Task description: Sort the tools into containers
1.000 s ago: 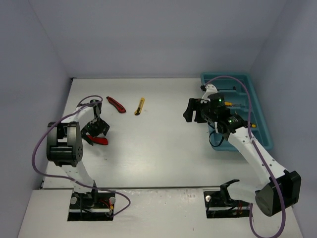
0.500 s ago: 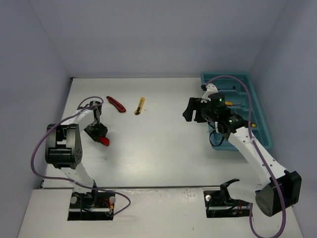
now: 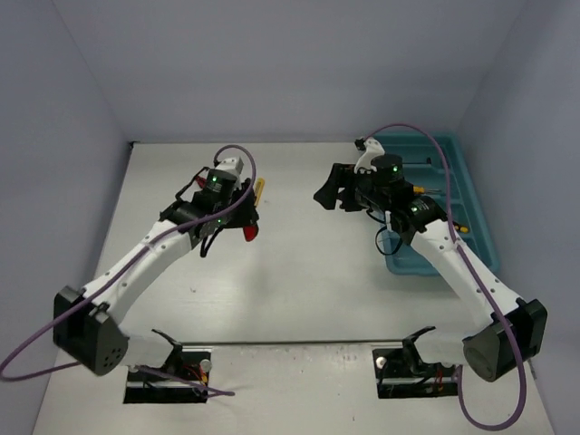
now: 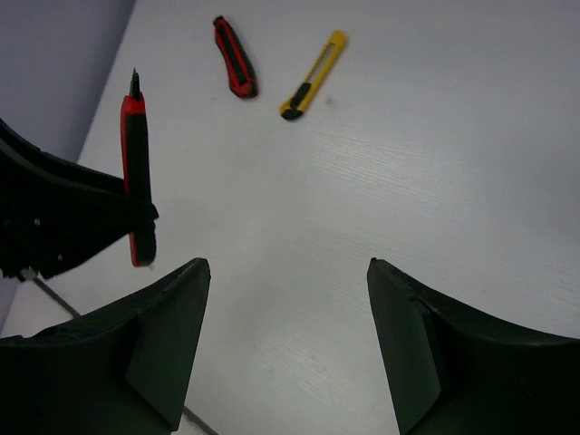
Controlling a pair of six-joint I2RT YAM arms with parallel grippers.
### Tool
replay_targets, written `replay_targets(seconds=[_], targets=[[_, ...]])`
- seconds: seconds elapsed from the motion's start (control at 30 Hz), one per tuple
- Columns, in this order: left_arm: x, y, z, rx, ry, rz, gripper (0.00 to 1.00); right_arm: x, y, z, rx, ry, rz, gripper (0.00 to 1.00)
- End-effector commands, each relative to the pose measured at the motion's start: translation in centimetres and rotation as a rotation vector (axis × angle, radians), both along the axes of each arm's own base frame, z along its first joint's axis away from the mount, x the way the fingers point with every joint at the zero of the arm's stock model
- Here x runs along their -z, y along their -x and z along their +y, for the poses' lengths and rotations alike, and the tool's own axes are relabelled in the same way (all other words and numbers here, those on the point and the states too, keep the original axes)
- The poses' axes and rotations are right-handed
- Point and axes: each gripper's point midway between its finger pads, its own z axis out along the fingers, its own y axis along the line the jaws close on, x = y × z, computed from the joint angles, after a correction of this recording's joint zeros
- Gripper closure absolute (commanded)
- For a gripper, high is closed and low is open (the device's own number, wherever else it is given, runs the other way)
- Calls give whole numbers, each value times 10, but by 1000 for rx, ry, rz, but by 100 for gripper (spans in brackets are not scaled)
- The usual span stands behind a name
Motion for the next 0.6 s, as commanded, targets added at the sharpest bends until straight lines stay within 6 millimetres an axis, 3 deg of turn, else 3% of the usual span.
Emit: replay_targets(seconds=[0.0, 0.1, 0.33, 0.57], targets=[[-91, 0, -46, 202, 162, -281, 100, -66, -9, 37, -52, -139, -137, 34], [-119, 11, -67, 280, 210, -349, 100, -77, -10, 53, -60, -149, -163, 34], [-148, 20, -88, 351, 245, -411, 100, -110, -13, 80, -65, -205, -244, 34], [-158, 18, -92, 363, 251, -438, 100, -102, -21, 92, -60, -213, -226, 38]])
